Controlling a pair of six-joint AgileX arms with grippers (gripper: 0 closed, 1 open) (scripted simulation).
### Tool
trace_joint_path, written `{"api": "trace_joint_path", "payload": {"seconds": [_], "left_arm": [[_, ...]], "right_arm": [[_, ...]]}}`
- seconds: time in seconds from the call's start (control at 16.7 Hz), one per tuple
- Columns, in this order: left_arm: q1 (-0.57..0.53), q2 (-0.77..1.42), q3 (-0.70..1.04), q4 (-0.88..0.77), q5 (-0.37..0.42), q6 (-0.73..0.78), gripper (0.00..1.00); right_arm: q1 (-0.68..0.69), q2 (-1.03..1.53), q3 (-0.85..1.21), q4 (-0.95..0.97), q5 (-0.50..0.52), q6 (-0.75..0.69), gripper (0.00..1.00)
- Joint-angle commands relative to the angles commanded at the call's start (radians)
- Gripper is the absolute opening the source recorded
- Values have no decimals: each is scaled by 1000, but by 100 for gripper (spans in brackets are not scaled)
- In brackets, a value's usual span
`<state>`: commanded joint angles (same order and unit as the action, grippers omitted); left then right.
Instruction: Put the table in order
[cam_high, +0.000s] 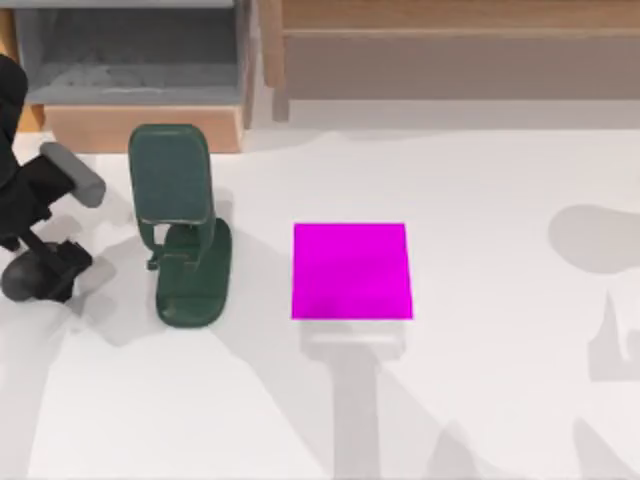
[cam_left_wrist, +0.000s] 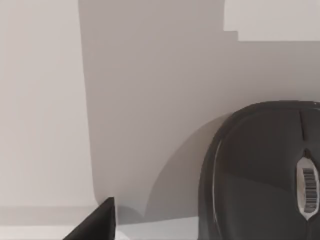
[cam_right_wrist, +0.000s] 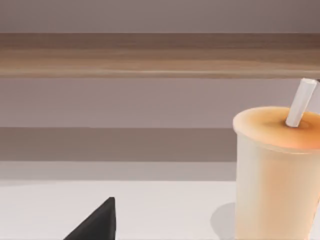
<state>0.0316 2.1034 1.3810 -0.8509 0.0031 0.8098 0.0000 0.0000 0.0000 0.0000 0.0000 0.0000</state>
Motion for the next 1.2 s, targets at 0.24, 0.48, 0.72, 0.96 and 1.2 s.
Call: {"api": "trace_joint_path", "payload": {"seconds": [0.24, 0.48, 0.72, 0.96, 1.2], "left_arm": [[0, 0, 0, 0, 0, 0, 85], [0, 0, 0, 0, 0, 0, 55], [0, 0, 0, 0, 0, 0, 25], [0, 0, 0, 0, 0, 0, 0], [0, 0, 0, 0, 0, 0, 0]], "right_arm": [[0, 0, 0, 0, 0, 0, 100], [0, 0, 0, 0, 0, 0, 100], [0, 0, 0, 0, 0, 0, 100], [0, 0, 0, 0, 0, 0, 100], [0, 0, 0, 0, 0, 0, 100]]}}
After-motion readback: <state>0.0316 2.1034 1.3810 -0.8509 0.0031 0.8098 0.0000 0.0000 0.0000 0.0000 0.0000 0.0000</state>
